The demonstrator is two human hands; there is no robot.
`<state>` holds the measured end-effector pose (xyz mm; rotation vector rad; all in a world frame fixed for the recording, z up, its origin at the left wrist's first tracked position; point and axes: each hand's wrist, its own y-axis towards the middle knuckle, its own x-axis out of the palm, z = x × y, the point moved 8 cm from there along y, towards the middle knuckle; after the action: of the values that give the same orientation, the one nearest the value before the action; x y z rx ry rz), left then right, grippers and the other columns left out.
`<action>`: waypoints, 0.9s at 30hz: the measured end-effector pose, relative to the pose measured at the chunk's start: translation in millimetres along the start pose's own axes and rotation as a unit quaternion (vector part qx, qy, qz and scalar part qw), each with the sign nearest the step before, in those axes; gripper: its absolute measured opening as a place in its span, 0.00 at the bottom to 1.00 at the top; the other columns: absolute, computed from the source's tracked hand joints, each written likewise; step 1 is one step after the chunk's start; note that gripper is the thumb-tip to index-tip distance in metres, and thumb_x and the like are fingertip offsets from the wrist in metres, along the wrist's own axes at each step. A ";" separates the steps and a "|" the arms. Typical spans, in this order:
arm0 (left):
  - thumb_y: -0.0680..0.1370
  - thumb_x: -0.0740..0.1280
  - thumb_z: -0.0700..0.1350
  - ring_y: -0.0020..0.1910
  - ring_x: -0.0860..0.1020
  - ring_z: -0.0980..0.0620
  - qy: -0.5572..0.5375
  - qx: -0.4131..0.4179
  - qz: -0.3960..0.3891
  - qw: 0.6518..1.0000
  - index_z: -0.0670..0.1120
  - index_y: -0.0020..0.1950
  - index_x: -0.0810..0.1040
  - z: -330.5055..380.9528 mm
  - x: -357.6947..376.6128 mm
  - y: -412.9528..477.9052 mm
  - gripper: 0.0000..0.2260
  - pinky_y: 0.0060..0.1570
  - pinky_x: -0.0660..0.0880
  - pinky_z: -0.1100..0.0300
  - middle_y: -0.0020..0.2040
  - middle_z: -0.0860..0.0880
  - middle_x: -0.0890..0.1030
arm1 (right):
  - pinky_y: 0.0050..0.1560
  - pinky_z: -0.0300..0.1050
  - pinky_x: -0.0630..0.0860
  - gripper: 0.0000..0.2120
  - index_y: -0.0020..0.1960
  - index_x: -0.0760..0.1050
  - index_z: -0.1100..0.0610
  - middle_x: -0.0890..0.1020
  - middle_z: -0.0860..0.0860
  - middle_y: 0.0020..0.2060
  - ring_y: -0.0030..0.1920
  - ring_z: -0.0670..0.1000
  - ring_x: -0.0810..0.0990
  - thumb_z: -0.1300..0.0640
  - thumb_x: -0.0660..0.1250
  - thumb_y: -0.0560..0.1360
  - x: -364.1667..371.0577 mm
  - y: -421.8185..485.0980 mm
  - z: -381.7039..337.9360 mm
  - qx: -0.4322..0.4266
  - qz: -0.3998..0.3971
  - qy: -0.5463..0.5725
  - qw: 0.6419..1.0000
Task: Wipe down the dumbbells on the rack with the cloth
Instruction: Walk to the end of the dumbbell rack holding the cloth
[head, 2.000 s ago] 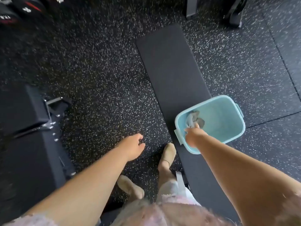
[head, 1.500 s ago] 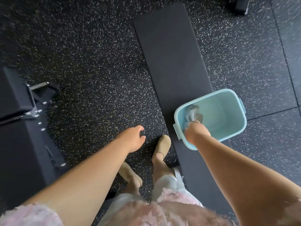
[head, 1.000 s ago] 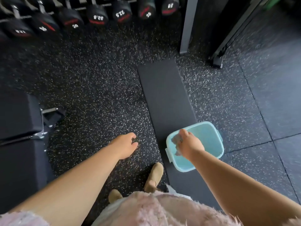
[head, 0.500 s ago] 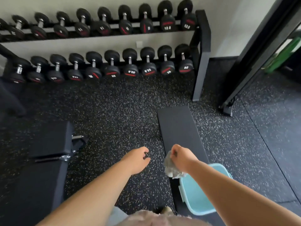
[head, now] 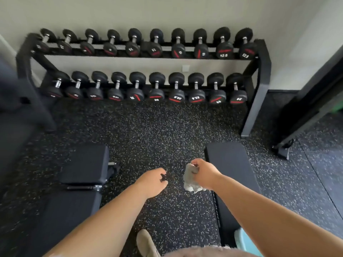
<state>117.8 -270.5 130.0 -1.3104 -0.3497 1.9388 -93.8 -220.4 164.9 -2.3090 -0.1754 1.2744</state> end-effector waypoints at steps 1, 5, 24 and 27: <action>0.85 0.65 0.55 0.63 0.80 0.50 -0.002 0.001 0.005 1.000 0.54 0.78 0.70 -12.2 -10.6 2.0 0.22 0.65 0.77 0.52 0.73 0.51 0.78 | 0.48 0.39 0.75 0.15 0.59 0.71 0.42 0.79 0.46 0.52 0.47 0.47 0.78 0.56 0.68 0.77 -3.6 7.5 -11.2 0.021 0.028 0.059 0.998; 0.85 0.64 0.55 0.66 0.79 0.49 -0.001 -0.009 0.018 1.000 0.53 0.79 0.70 -66.3 -50.8 3.3 0.22 0.66 0.76 0.52 0.73 0.51 0.77 | 0.38 0.43 0.82 0.04 0.53 0.75 0.48 0.82 0.48 0.45 0.42 0.48 0.82 0.56 0.68 0.80 4.8 40.5 -71.6 0.049 0.013 0.070 0.996; 0.85 0.63 0.58 0.58 0.79 0.52 -0.039 -0.073 0.077 0.994 0.55 0.80 0.67 -211.1 -185.1 34.3 0.23 0.52 0.78 0.56 0.76 0.54 0.74 | 0.38 0.44 0.79 0.07 0.51 0.74 0.43 0.82 0.43 0.43 0.42 0.46 0.82 0.51 0.59 0.85 -3.0 165.8 -236.6 -0.023 0.036 0.070 0.997; 0.85 0.63 0.57 0.62 0.78 0.52 -0.038 -0.072 0.083 0.993 0.56 0.79 0.67 -206.4 -206.2 57.9 0.23 0.55 0.76 0.57 0.75 0.54 0.75 | 0.35 0.43 0.76 0.08 0.52 0.75 0.44 0.82 0.44 0.44 0.41 0.47 0.82 0.51 0.58 0.86 -12.4 196.0 -245.2 -0.029 0.031 0.073 0.996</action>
<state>313.4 -494.0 144.5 -1.3978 -0.4360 2.1413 77.3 -482.8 189.0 -2.4630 -0.0936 1.1379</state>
